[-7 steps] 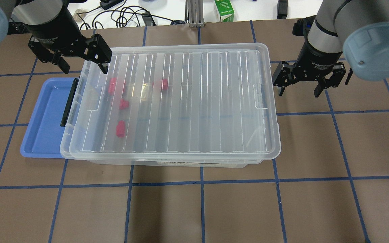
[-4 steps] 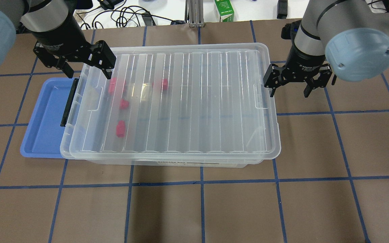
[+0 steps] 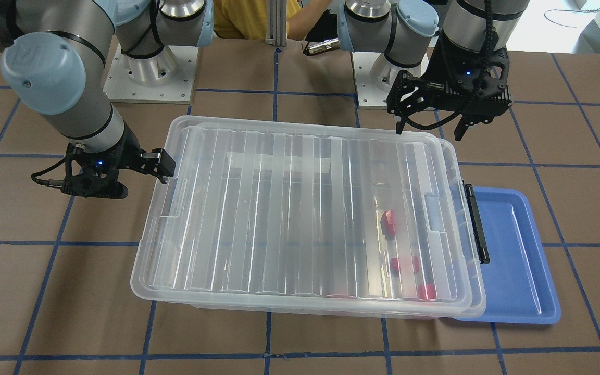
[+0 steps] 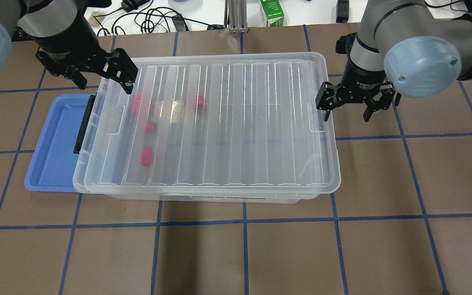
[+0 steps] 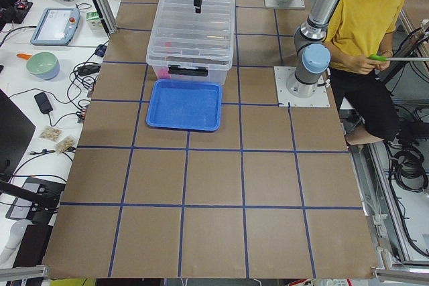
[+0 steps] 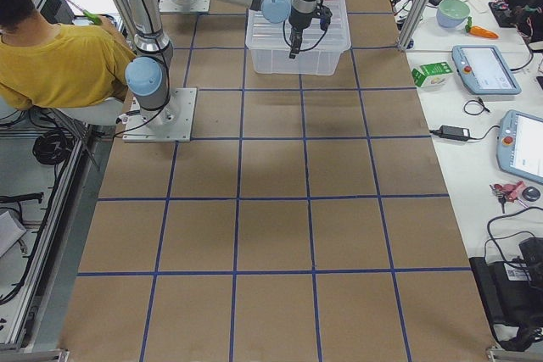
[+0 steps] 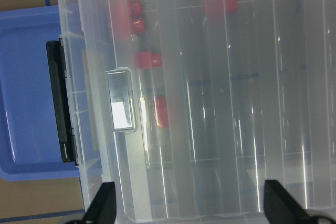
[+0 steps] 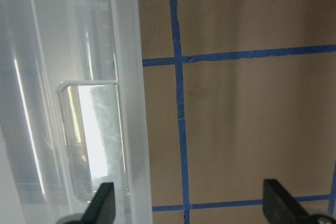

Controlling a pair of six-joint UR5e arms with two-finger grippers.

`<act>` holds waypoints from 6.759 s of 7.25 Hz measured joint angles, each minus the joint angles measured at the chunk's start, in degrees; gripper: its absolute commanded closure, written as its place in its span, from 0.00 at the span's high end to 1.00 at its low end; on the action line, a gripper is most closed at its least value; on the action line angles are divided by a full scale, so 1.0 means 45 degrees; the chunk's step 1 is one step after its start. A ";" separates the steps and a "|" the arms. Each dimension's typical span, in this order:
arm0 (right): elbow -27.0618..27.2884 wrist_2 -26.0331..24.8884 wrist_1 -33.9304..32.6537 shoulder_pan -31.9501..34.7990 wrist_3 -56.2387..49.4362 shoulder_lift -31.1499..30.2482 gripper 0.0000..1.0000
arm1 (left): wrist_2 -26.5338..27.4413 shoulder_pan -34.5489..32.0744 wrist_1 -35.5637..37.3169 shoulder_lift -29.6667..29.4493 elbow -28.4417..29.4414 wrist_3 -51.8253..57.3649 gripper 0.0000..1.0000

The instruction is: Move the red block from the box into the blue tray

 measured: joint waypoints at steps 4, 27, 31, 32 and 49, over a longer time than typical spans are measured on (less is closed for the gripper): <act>-0.0048 0.0347 -0.0597 0.0002 -0.0009 0.0474 1.00 | -0.0034 0.0326 -0.0329 0.0188 -0.0232 0.0021 1.00; -0.0199 -0.1295 -0.0608 -0.1171 -0.3414 0.0733 1.00 | -0.0074 0.0469 -0.0347 -0.0046 -0.0426 -0.1271 1.00; -0.0204 -0.1476 -0.0588 -0.1663 -0.4264 0.0722 1.00 | -0.0082 0.0469 -0.0330 -0.0055 -0.0426 -0.1284 1.00; -0.0206 -0.1533 -0.0568 -0.1878 -0.4536 0.0715 1.00 | -0.0083 0.0468 -0.0328 -0.0060 -0.0426 -0.1289 1.00; -0.2375 -0.1191 0.2439 -0.1521 -0.1752 -0.0848 1.00 | -0.0099 0.0509 0.4333 -0.0816 -0.4380 -0.0314 1.00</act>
